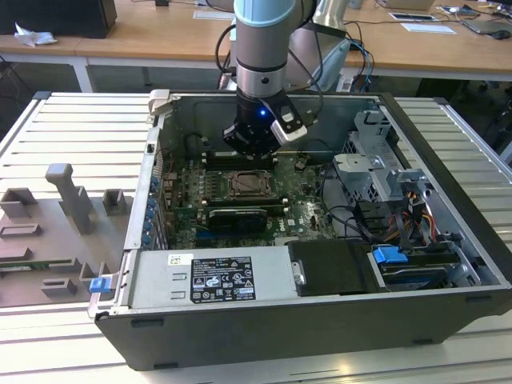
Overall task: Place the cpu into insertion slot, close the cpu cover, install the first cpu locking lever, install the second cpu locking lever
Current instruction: 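Install the second cpu locking lever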
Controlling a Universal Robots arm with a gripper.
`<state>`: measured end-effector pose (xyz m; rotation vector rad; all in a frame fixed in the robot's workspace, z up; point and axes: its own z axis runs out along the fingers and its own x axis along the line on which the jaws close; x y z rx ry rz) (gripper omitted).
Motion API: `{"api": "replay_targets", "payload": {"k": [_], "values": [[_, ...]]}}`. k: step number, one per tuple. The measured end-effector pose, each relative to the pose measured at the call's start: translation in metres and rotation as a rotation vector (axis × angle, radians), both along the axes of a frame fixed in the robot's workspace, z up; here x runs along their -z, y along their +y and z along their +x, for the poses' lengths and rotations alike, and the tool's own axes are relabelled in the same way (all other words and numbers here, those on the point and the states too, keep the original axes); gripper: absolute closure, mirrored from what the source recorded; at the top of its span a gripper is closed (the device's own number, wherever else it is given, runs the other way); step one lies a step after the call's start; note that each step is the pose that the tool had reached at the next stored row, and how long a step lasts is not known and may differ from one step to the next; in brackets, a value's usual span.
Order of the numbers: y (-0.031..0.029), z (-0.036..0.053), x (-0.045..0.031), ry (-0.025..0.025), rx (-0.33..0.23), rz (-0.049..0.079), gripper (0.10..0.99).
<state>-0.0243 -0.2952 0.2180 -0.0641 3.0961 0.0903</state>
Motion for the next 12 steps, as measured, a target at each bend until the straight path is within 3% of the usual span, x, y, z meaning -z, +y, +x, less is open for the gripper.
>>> {"api": "replay_targets", "payload": {"k": [7,12], "values": [[-0.0035,-0.0001,-0.0009,0.0001,0.0,0.0,0.98],[-0.0034,0.0,-0.0121,0.0,0.0,0.0,0.98]]}}
